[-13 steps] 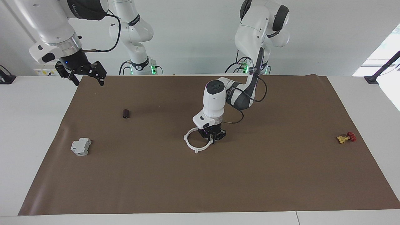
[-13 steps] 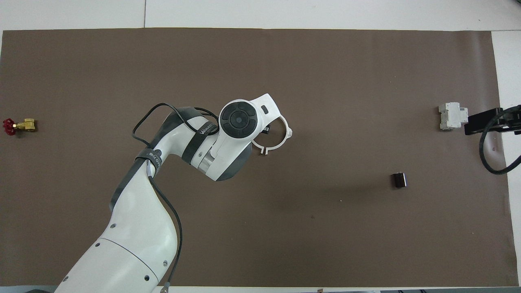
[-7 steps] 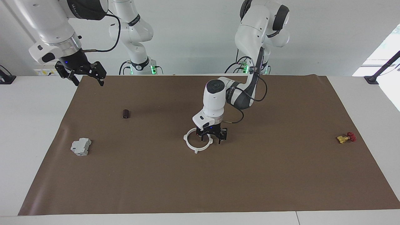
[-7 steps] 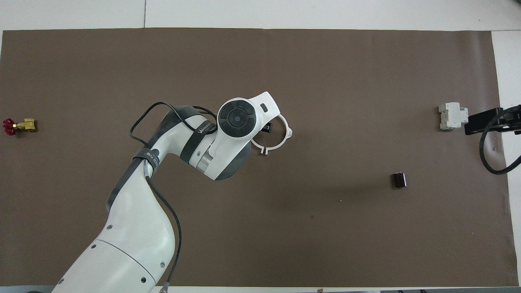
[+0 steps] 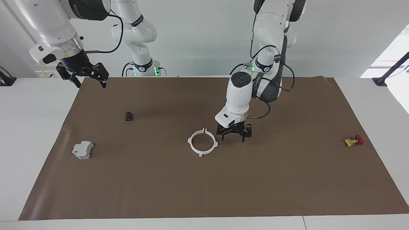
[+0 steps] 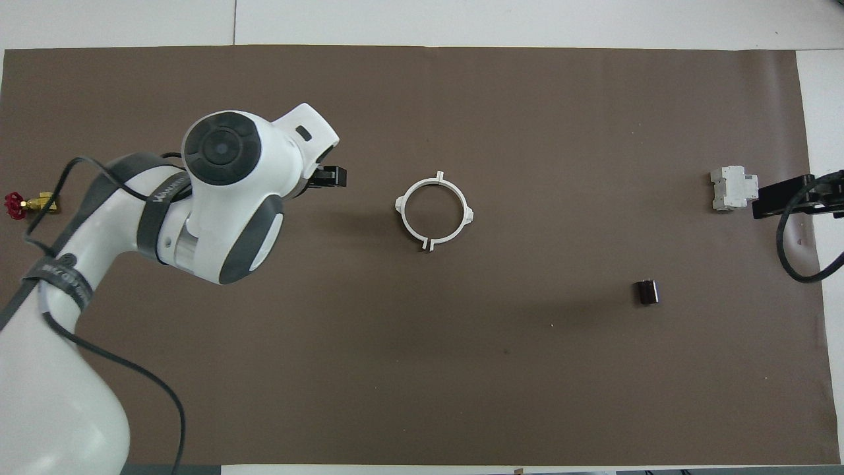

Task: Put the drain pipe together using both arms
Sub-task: 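Open the left gripper and withdraw it from the joined ring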

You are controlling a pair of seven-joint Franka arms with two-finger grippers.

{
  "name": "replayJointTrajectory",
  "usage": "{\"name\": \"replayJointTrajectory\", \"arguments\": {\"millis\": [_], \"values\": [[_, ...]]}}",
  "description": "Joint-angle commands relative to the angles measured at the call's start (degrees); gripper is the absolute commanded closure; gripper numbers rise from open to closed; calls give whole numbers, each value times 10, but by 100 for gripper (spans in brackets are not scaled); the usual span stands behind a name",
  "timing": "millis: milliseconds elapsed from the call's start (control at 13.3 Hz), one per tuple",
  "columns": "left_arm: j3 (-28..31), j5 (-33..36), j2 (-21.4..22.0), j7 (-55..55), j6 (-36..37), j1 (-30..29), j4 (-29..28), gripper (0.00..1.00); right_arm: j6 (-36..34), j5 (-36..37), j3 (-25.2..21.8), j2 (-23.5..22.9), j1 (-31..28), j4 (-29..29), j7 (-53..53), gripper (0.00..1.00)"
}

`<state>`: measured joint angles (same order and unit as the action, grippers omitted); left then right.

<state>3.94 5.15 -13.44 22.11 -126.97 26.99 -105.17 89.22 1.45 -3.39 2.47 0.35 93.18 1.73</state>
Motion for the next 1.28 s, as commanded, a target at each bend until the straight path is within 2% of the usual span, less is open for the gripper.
{"name": "replayJointTrajectory", "arguments": {"millis": [0,151,376,753,978,1204], "values": [[-4,-7,50,-3,32,-54,-39,0,9,-6,1,8,-5,8,12,0],[-5,-7,67,-13,36,-94,-41,0,9,-6,1,7,-5,8,12,0],[-5,-8,89,-107,76,-150,-40,0,10,-6,1,8,-5,8,11,0],[0,-53,126,-212,148,-214,-15,0,10,-6,1,7,-4,8,9,0],[3,-64,126,-219,231,-230,50,0,10,-6,1,8,-4,8,10,0],[3,-71,108,-224,301,-244,129,0,10,-6,1,8,-4,8,10,0]]}}
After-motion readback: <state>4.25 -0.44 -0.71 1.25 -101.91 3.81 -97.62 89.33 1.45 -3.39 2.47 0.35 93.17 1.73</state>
